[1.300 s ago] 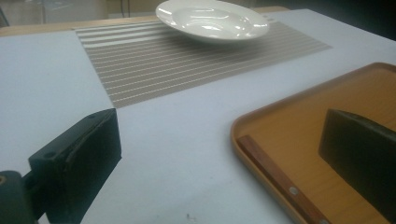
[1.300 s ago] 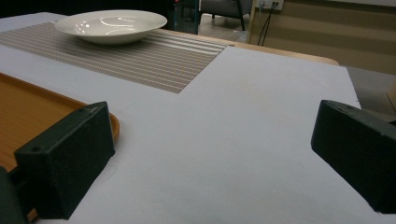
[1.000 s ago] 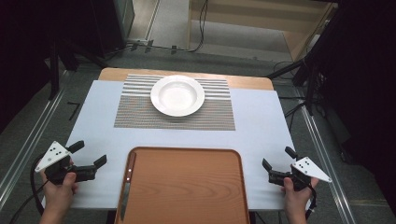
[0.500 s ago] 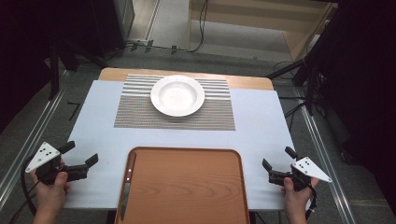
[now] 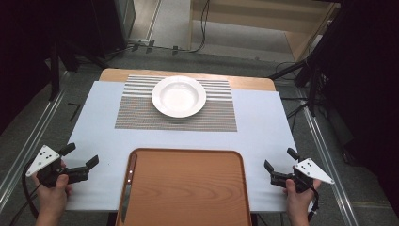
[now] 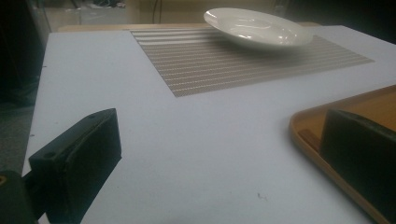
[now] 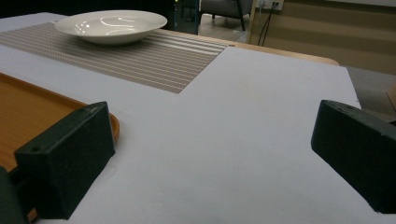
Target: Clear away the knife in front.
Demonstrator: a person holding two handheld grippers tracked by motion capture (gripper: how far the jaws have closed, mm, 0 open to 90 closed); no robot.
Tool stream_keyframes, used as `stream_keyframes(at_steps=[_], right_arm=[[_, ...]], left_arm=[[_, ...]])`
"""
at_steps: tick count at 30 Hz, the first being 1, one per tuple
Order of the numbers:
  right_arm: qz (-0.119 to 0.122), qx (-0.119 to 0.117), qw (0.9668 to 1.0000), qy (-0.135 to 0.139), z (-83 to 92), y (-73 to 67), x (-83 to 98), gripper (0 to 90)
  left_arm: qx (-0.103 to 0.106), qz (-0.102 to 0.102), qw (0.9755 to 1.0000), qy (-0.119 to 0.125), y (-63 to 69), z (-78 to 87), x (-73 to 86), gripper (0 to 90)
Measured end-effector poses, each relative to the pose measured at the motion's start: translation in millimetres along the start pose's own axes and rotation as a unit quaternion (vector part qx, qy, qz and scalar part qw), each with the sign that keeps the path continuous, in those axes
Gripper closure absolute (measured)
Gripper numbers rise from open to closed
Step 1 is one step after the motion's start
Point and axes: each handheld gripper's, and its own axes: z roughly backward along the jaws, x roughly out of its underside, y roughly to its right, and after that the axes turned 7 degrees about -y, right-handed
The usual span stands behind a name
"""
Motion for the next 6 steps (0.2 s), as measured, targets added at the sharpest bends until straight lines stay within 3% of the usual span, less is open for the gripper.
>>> stream_keyframes(at_steps=[6], right_arm=[[-0.002,-0.006,1.0000,-0.002,-0.2,0.5,-0.1,0.0]], left_arm=[[-0.002,-0.002,1.0000,-0.002,0.8,-1.5,0.1,0.0]])
